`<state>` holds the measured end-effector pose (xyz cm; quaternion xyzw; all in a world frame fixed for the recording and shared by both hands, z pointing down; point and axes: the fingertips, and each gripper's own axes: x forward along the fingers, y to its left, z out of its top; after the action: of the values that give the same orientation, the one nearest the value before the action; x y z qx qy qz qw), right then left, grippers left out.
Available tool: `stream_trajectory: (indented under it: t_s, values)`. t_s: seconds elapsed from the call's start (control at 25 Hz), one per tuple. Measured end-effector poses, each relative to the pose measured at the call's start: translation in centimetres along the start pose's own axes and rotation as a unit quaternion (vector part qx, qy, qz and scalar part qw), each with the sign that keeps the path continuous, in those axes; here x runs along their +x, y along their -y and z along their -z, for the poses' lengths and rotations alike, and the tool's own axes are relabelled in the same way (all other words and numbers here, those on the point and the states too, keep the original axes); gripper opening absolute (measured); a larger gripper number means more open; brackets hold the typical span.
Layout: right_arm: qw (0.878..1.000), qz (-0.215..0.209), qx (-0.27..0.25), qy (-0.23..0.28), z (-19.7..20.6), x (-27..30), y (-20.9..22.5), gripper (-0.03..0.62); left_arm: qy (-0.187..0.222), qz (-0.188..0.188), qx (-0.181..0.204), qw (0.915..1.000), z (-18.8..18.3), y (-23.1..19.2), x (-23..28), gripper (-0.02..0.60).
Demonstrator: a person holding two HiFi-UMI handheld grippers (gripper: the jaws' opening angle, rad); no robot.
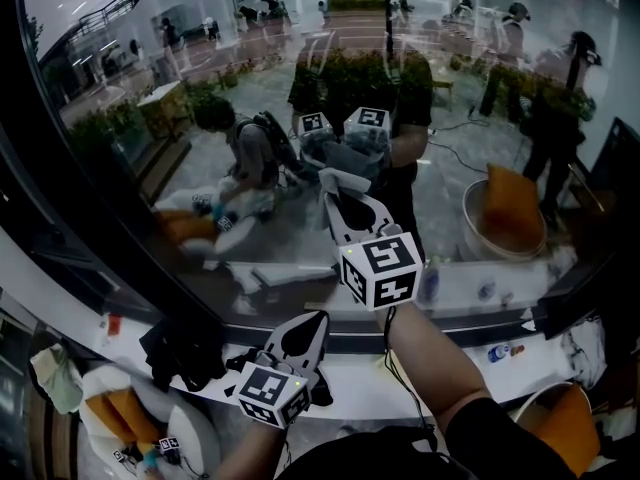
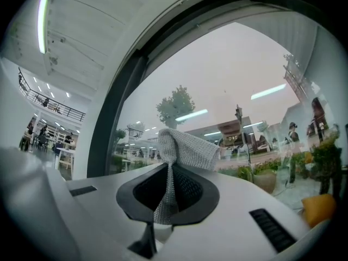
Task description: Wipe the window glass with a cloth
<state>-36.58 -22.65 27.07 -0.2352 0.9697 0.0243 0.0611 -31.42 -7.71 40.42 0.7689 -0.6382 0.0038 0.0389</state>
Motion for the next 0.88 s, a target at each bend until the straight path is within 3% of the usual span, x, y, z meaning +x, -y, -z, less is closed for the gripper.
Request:
stream_trajectory:
  t_s: [0.24,0.88]
  values:
    - [1.0,0.007,-0.007,-0.006,0.2,0.6,-1.8,0.041,0.005,0.008,-0.004,0.9999,0.3,-1.5,-2.0,0.0]
    - [0.999,0.036,-0.03,-0.019,-0.5,-5.3,5.1,0.041,0.0,0.072,-0.014,0.9973,0.2,4.9,3.5,0.0]
